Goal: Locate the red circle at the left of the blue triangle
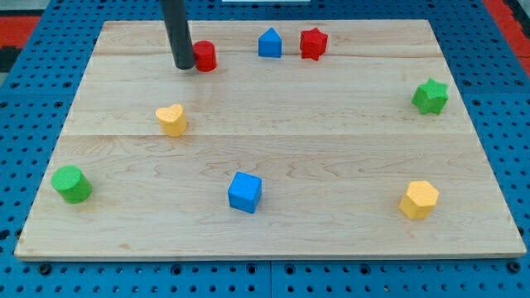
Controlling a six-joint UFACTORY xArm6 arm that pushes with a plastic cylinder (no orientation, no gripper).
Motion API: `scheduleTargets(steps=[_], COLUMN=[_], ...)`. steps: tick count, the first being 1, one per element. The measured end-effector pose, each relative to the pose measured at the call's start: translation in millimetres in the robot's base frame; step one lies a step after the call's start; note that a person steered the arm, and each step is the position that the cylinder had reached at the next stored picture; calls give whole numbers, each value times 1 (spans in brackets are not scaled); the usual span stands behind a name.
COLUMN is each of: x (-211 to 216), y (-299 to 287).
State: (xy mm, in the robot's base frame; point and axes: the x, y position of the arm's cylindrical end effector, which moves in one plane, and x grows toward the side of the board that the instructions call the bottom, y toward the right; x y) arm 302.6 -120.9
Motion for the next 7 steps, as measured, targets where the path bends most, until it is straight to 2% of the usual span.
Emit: scheduleTargets(steps=[3, 4, 5, 7], x=[-17, -32, -8, 138], y=[65, 67, 82, 192])
